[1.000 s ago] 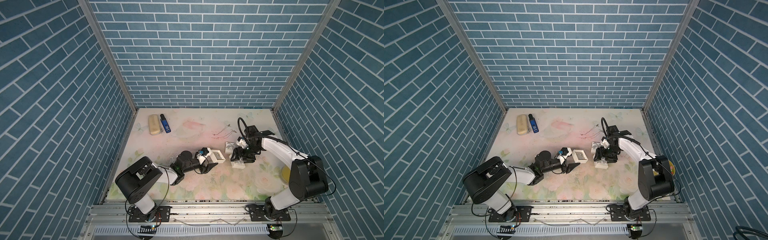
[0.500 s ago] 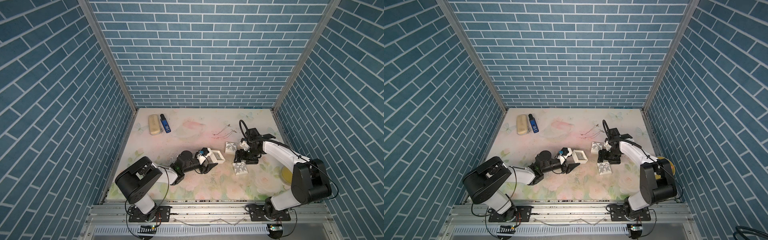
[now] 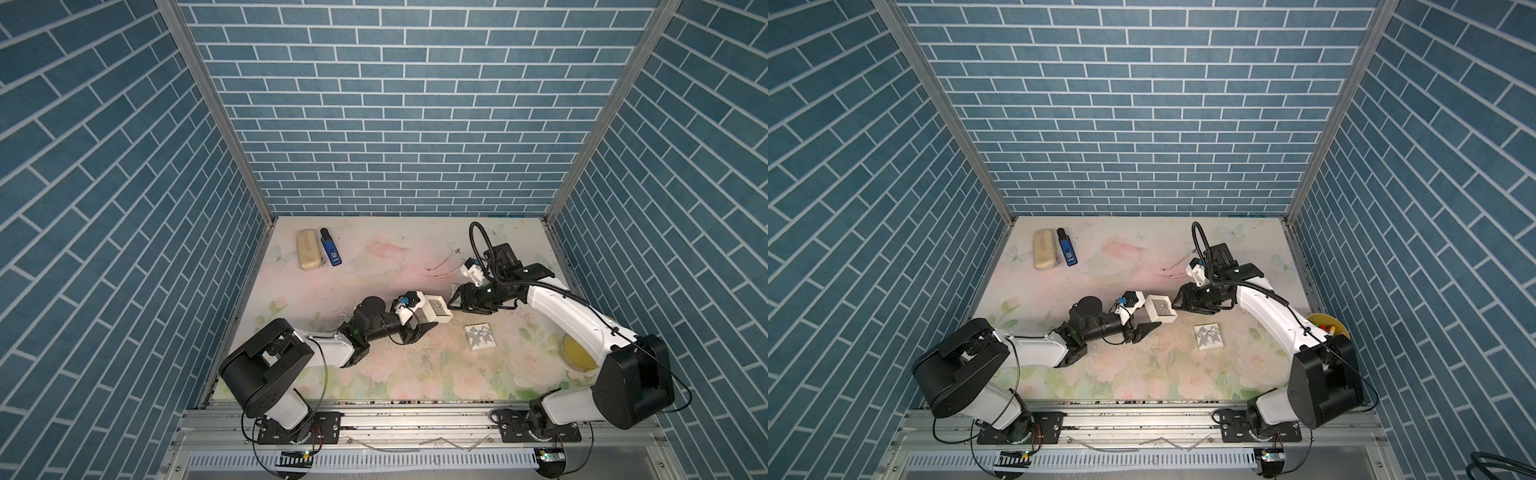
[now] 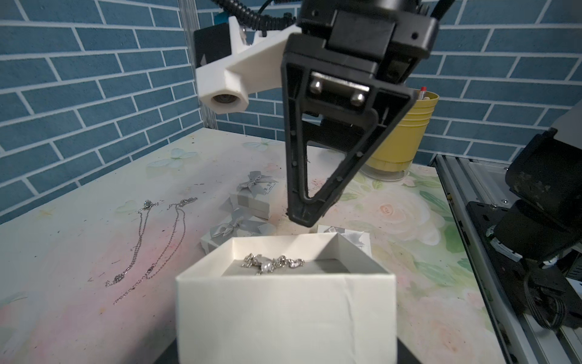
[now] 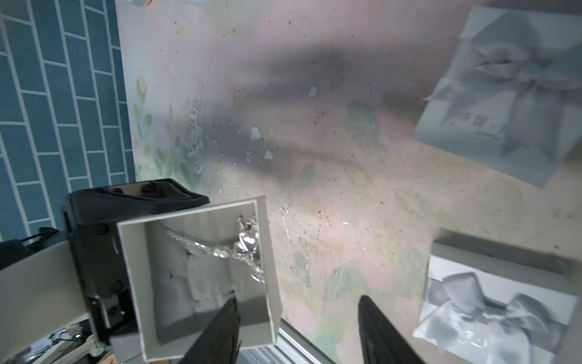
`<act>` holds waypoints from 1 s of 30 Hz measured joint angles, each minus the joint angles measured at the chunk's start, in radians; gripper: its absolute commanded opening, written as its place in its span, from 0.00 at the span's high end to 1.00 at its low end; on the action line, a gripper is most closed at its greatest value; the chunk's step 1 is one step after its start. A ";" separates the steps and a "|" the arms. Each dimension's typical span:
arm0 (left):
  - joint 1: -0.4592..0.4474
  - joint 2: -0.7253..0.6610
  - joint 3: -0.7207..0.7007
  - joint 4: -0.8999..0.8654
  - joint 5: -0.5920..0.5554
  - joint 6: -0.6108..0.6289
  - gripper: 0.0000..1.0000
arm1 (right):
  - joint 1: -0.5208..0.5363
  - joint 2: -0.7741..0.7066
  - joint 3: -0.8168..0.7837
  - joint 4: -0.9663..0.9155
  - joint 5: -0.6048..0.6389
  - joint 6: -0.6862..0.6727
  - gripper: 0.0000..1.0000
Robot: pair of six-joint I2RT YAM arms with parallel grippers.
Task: Take the necklace out of the lift-off lid jewelry box
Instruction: Place the lid at the center of the board, then place the jewelry box at the center of the board.
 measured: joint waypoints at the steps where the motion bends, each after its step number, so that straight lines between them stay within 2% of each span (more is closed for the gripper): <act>1: 0.000 0.000 0.000 -0.005 0.003 0.000 0.45 | 0.005 0.019 0.011 0.002 -0.010 0.000 0.46; 7: 0.000 -0.010 0.005 -0.023 0.008 0.003 0.45 | 0.020 0.086 0.043 0.008 -0.051 0.001 0.51; 12: 0.000 -0.023 0.013 -0.034 0.010 0.008 0.45 | 0.023 0.110 0.048 0.010 -0.082 0.004 0.68; 18: 0.000 -0.023 0.013 -0.052 0.010 0.019 0.44 | 0.024 0.119 0.056 0.014 -0.101 0.017 0.95; 26: 0.001 -0.026 0.006 -0.058 0.006 0.025 0.34 | 0.045 0.119 0.060 0.016 -0.054 0.024 1.00; 28: 0.001 -0.026 -0.001 -0.058 0.006 0.026 0.29 | 0.062 0.121 0.060 0.016 -0.026 0.025 1.00; 30: 0.001 -0.026 -0.008 -0.058 0.005 0.027 0.18 | 0.076 0.123 0.060 0.019 -0.005 0.026 1.00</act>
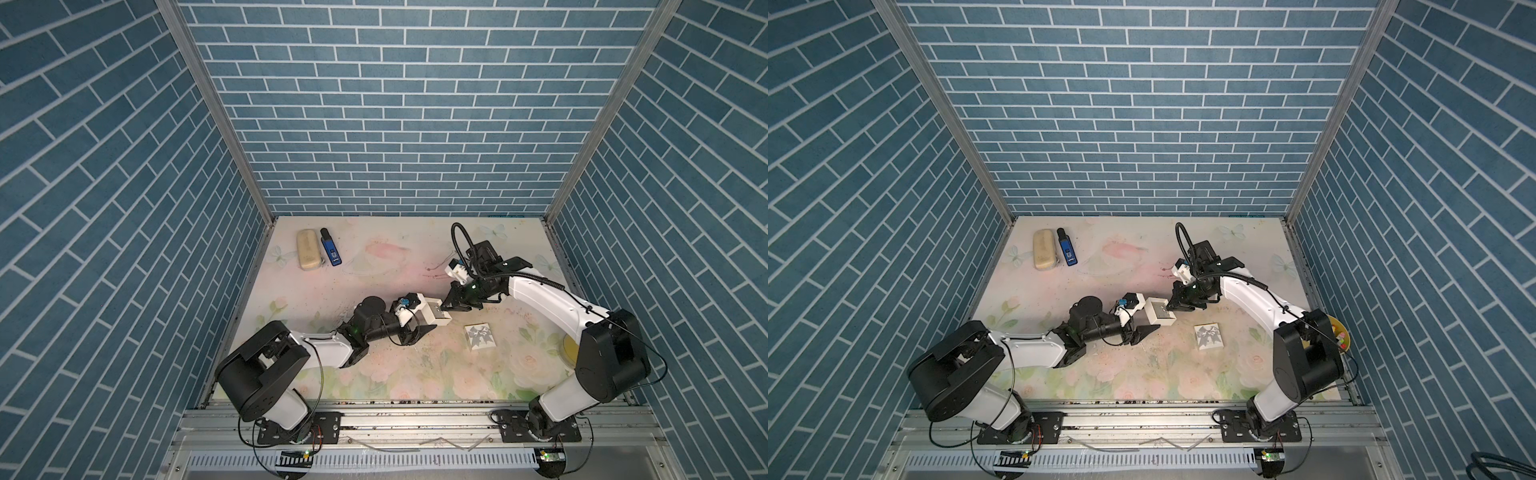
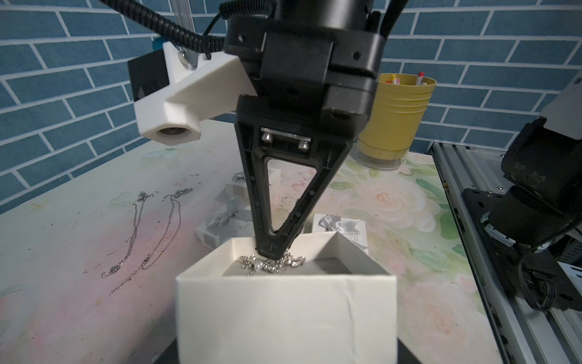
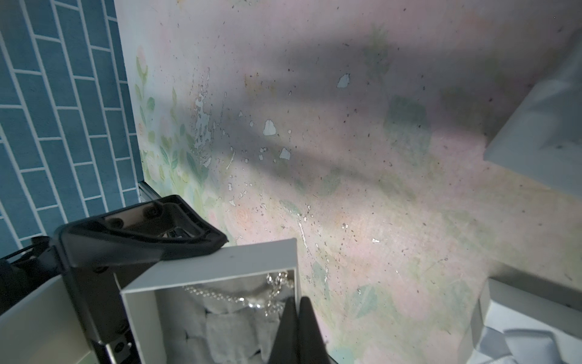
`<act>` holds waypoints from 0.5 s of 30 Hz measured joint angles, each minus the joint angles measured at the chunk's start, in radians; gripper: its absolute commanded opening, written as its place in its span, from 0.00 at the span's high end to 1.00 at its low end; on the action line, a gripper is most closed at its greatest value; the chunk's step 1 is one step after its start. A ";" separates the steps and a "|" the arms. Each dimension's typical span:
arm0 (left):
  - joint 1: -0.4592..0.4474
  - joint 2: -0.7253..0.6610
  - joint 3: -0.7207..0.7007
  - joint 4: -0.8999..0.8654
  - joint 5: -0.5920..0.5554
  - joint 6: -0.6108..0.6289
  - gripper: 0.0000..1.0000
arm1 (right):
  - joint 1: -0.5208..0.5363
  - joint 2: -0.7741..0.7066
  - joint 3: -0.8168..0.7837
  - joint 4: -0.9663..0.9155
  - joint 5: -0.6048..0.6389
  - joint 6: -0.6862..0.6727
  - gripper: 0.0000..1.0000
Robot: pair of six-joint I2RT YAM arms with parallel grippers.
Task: Take the necklace out of the lift-off lid jewelry box
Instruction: Place the jewelry box at the center of the board.
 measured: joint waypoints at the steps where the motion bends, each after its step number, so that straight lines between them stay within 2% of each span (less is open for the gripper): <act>1: 0.000 0.000 -0.005 0.000 -0.006 0.005 0.12 | 0.006 0.002 0.000 0.001 0.012 0.000 1.00; 2: 0.000 0.000 -0.008 -0.002 -0.008 0.008 0.01 | 0.013 0.004 0.000 0.001 0.028 0.000 1.00; 10: 0.000 0.000 -0.072 0.045 -0.074 0.000 0.01 | 0.043 0.039 0.000 -0.005 0.231 0.000 1.00; 15: 0.000 0.000 -0.163 0.119 -0.174 -0.080 0.00 | 0.072 0.056 0.000 -0.002 0.383 0.000 1.00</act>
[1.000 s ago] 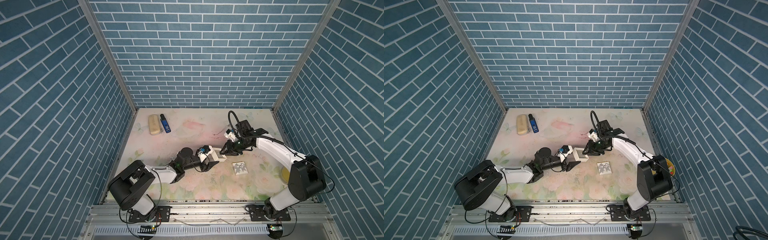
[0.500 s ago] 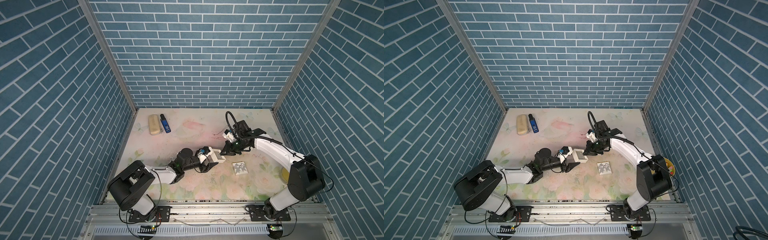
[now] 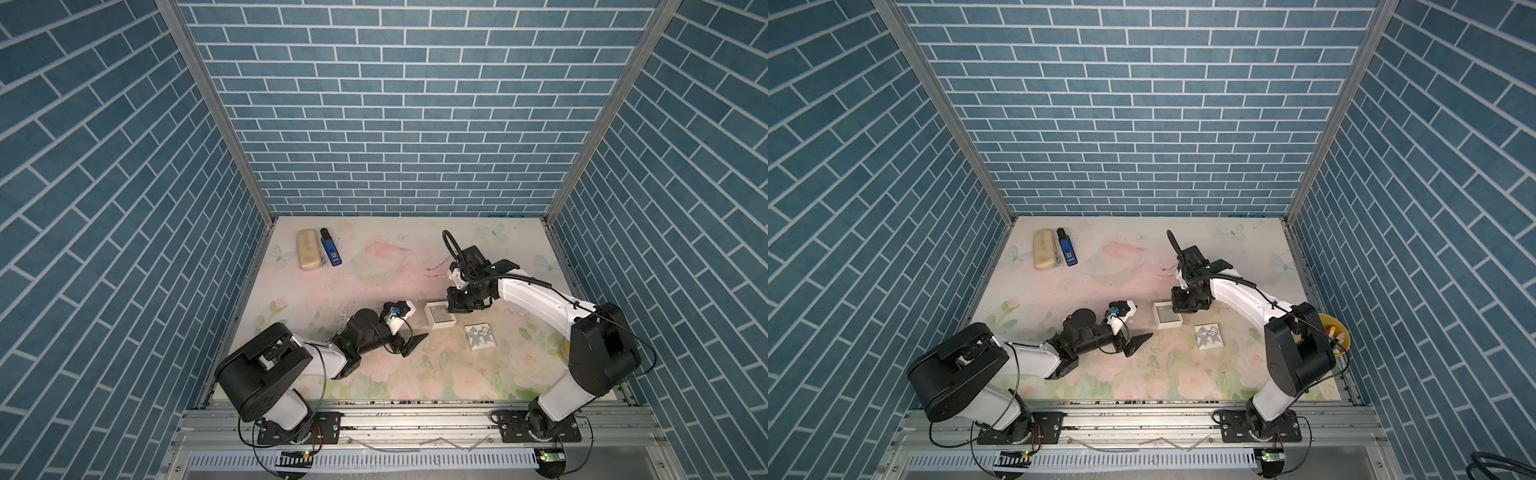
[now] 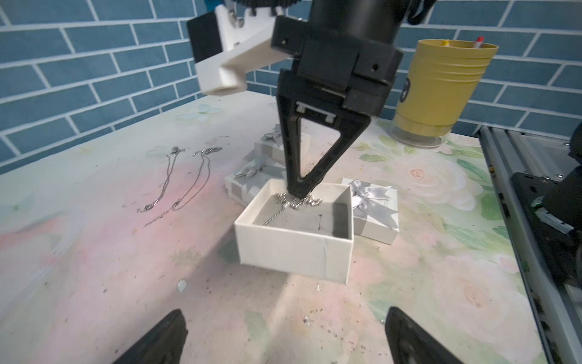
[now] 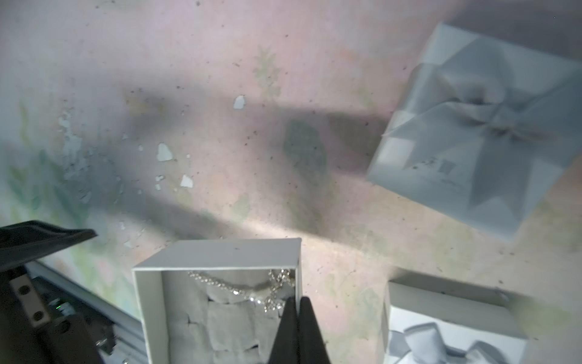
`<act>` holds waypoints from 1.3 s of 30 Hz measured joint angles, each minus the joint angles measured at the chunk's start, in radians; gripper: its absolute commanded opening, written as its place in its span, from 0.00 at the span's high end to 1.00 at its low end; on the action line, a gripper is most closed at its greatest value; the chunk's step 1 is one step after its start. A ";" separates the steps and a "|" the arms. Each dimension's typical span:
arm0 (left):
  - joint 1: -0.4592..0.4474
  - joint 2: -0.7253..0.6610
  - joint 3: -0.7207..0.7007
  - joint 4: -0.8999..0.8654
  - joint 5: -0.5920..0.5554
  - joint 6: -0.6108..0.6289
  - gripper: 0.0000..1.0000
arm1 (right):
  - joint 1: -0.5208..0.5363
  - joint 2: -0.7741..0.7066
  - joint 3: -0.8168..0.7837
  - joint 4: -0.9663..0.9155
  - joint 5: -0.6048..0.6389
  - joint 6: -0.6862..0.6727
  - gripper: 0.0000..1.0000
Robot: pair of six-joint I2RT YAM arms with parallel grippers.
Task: Take the necklace out of the lift-off lid jewelry box
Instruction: Place the jewelry box at the center of the board.
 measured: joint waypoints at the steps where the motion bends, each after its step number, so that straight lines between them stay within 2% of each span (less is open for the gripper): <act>1: 0.000 0.000 -0.008 0.000 -0.023 -0.030 0.00 | 0.013 0.006 0.000 0.003 0.027 0.000 1.00; 5: 0.006 -0.013 0.005 -0.065 -0.090 -0.143 0.00 | 0.064 0.050 -0.009 0.033 0.108 0.000 1.00; 11: 0.006 -0.089 0.032 -0.200 -0.166 -0.248 0.01 | 0.091 0.103 -0.060 0.096 0.161 0.001 1.00; 18: 0.006 -0.169 0.117 -0.436 -0.209 -0.265 0.00 | 0.092 0.101 -0.075 0.128 0.190 0.024 0.66; 21: 0.007 -0.198 0.129 -0.496 -0.230 -0.264 0.00 | 0.092 0.083 -0.078 0.124 0.199 0.029 0.60; 26: 0.008 -0.223 0.157 -0.606 -0.251 -0.277 0.02 | 0.100 0.003 -0.080 0.092 0.222 0.037 0.58; 30: 0.008 -0.220 0.208 -0.676 -0.234 -0.313 0.09 | 0.123 -0.058 -0.080 0.063 0.228 0.060 0.58; 39: 0.008 -0.124 0.258 -0.689 -0.168 -0.427 0.26 | 0.175 -0.011 -0.074 0.053 0.177 0.096 0.58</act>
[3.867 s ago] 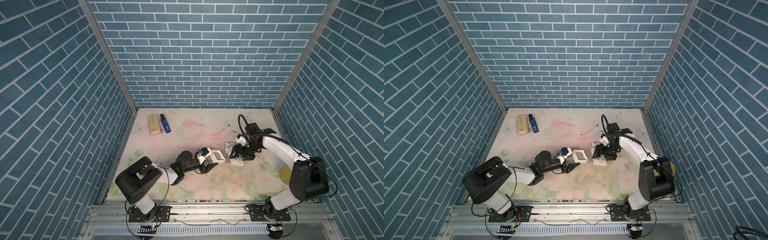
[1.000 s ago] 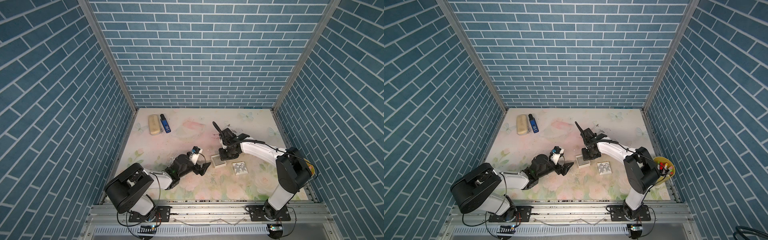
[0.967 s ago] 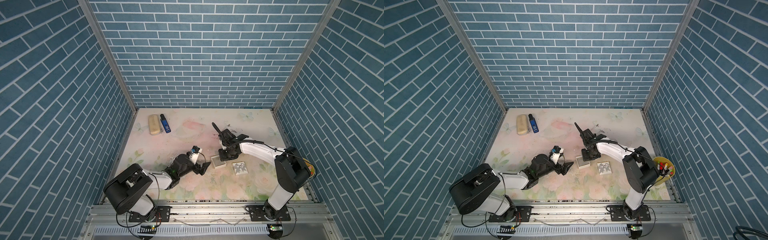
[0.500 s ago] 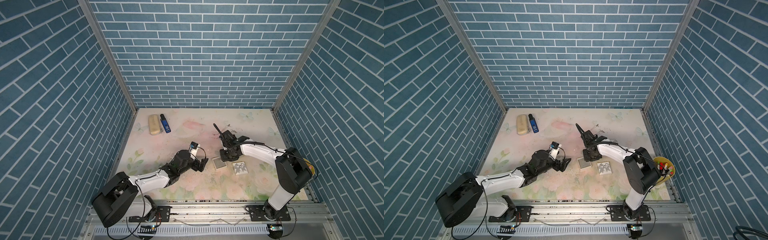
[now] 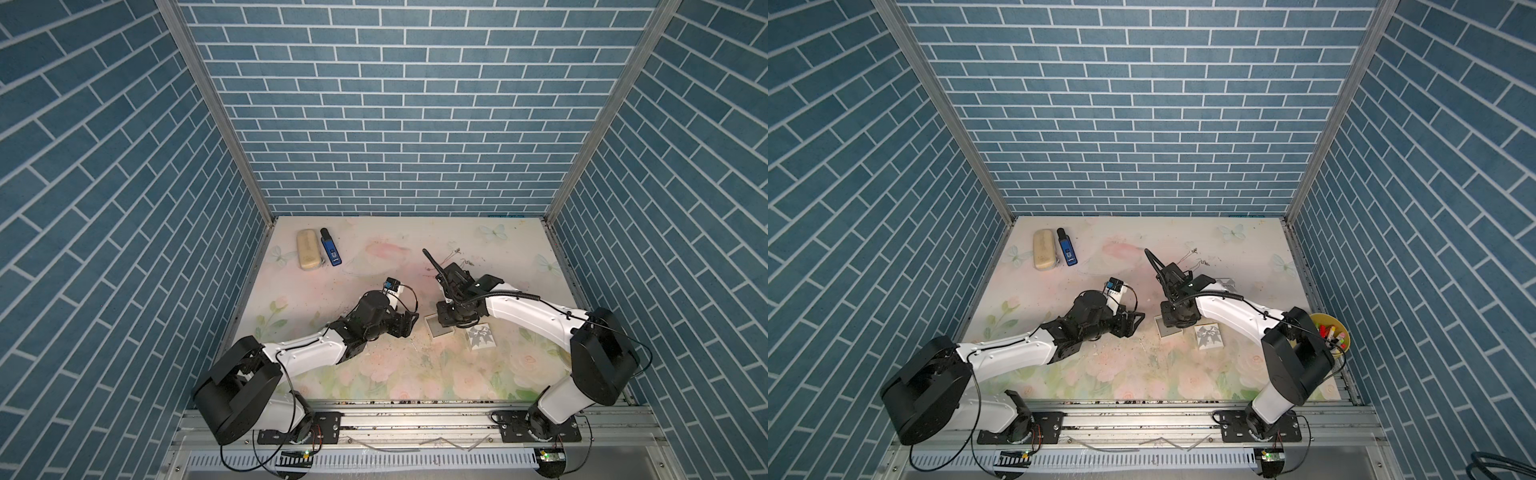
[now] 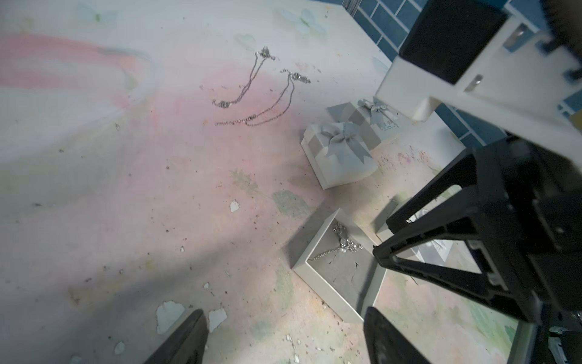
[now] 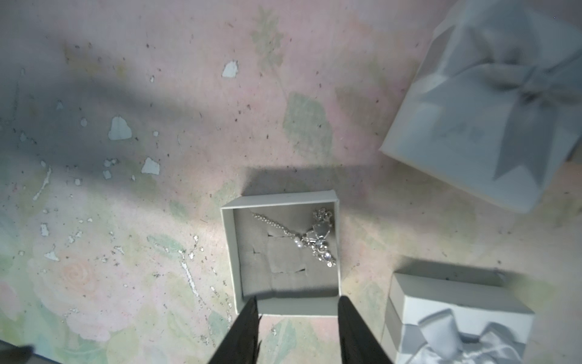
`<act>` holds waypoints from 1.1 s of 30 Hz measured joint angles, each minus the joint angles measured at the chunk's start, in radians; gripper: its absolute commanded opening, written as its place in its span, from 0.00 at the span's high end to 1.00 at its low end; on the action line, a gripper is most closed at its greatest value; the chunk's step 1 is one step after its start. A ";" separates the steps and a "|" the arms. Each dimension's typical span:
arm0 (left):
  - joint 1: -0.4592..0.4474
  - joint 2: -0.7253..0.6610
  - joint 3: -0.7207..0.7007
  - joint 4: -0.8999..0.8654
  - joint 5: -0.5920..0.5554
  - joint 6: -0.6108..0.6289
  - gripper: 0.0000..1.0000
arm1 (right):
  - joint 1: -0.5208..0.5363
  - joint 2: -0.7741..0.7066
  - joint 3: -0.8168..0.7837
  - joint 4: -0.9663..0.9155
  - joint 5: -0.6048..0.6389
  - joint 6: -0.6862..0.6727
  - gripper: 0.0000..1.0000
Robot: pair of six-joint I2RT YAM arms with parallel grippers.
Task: Take the necklace out of the lift-off lid jewelry box
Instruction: Place the jewelry box at the center of the board, then take out the inner lining from the jewelry box.
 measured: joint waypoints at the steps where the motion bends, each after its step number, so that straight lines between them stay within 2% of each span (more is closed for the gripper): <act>1: 0.000 0.015 0.000 0.002 0.008 -0.012 0.27 | 0.003 0.014 0.002 0.000 -0.004 0.001 0.58; 10: -0.009 0.098 0.000 0.026 0.050 -0.074 0.33 | 0.010 0.104 0.022 0.001 -0.018 0.002 0.58; 18: -0.011 0.131 0.001 0.055 0.077 -0.098 0.35 | 0.011 0.177 0.037 0.019 -0.006 -0.006 0.55; 21: -0.011 0.142 0.006 0.063 0.084 -0.105 0.36 | 0.011 0.197 0.040 0.029 -0.003 -0.011 0.60; 28: -0.014 0.178 0.014 0.084 0.103 -0.122 0.38 | 0.014 0.201 0.039 0.051 -0.017 -0.024 0.81; 33: -0.014 0.211 0.023 0.106 0.119 -0.136 0.41 | 0.014 0.201 0.029 0.089 -0.056 -0.028 0.88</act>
